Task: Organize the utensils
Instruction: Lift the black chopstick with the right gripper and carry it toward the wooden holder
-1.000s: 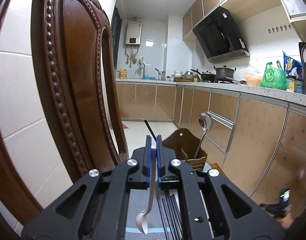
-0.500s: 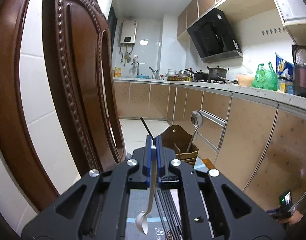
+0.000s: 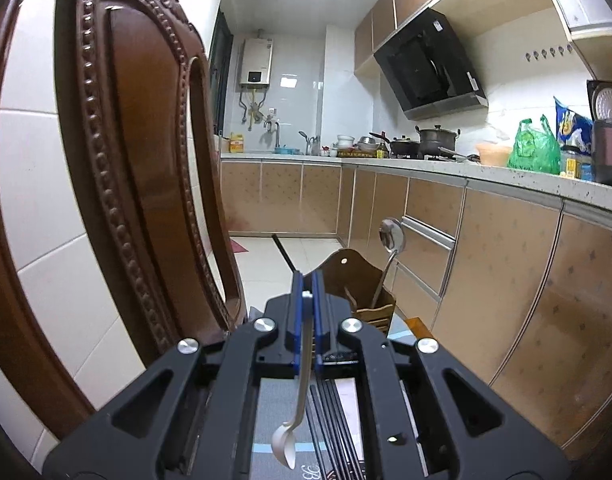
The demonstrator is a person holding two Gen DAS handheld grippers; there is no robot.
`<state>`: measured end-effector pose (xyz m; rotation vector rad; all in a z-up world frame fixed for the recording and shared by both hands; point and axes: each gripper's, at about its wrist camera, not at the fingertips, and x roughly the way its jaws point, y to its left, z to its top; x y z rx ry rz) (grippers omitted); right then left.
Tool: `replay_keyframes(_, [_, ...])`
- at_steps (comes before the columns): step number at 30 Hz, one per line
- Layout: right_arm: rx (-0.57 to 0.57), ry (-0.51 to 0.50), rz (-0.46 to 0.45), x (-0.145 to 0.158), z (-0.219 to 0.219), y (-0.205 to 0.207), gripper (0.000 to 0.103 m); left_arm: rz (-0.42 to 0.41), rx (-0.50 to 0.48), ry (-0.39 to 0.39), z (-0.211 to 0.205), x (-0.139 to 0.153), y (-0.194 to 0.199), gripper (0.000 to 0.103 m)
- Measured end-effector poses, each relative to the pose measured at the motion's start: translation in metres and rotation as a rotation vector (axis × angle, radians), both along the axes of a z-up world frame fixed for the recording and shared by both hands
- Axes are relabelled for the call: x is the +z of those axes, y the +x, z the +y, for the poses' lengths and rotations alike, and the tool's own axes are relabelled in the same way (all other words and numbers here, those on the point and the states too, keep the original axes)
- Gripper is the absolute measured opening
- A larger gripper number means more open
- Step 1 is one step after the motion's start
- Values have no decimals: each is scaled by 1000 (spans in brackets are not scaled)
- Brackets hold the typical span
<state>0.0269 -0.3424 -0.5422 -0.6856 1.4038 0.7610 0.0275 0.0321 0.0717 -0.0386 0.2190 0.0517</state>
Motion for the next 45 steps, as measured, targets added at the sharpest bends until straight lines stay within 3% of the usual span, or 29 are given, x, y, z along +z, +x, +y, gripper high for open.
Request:
replay_keyframes(2, [-3, -21, 24, -14, 4, 9, 41, 11, -3, 11, -4, -3, 4, 4])
replay_keyframes(7, [10, -29, 72, -21, 14, 23, 35, 38, 2, 16, -3, -9, 12, 4])
replay_keyframes(9, [27, -52, 87, -19, 17, 23, 19, 39, 9, 7, 0, -9, 12, 4])
replay_keyframes(10, [32, -68, 94, -19, 17, 23, 16, 39, 11, 2, 2, -8, 11, 4])
replay_keyframes(18, [21, -87, 124, -22, 20, 18, 19, 48, 14, -3, 6, -9, 8, 4])
replay_keyframes(20, [20, -86, 112, -20, 19, 15, 7, 45, 13, -5, 7, -8, 7, 4])
replay_keyframes(25, [-76, -56, 108, -10, 9, 16, 7, 45, 18, -1, 9, -9, 8, 4])
replay_keyframes(29, [-189, 25, 32, 43, -17, 30, 7, 45, 11, -9, 10, -9, 6, 4])
replay_keyframes(36, [-382, 167, -160, 171, -60, 36, 7, 45, -13, -21, 9, -10, 4, 4])
replay_keyframes(41, [-522, 297, -372, 296, -94, 41, 7, 48, -20, -40, 13, -10, 2, 4])
replay_keyframes(45, [-543, 375, -500, 394, -94, 42, 7, 37, -13, -67, 21, -5, -2, 4])
